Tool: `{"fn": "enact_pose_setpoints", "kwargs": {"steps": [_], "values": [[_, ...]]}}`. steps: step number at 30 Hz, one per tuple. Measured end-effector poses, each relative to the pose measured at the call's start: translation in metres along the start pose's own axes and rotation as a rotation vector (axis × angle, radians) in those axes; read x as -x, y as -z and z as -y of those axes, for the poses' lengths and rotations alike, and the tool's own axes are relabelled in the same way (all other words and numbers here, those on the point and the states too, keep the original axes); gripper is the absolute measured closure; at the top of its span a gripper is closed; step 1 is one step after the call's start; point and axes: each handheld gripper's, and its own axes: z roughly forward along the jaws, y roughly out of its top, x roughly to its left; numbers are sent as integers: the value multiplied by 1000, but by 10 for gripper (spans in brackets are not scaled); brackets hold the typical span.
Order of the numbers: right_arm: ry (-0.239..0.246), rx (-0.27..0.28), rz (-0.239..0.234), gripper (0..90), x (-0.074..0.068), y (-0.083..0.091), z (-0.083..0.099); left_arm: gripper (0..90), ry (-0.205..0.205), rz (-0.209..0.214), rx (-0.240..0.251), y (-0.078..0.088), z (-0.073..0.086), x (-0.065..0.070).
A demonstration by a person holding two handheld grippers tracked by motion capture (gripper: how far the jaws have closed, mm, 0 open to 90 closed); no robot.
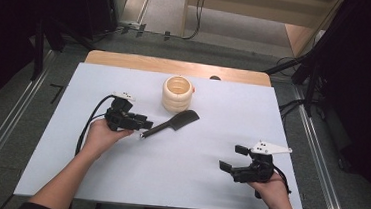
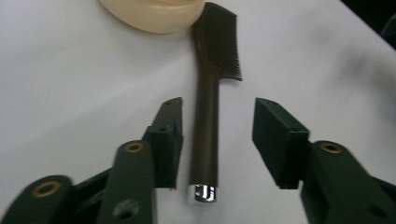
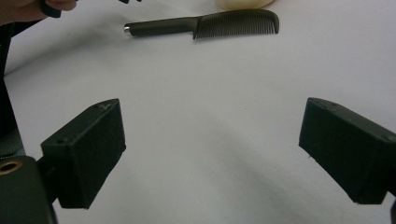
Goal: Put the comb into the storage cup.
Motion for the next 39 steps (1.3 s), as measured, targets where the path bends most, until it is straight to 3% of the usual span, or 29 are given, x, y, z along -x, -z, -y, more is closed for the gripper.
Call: {"fn": "enact_pose_setpoints", "kwargs": {"steps": [5,13,21,24,39], "values": [[3,-2,0,55,0,0,0,378,-24,41,26,10,6,9],[3,-6,-1,55,0,-1,0,308,-68,59,75,23,19,19],[5,-18,-7,55,-1,-2,0,276,-64,80,105,35,33,30],[8,-20,-8,55,-1,-2,0,269,-90,78,105,39,39,34],[11,-23,-6,55,0,-3,1,270,-103,28,86,52,65,37]]}}
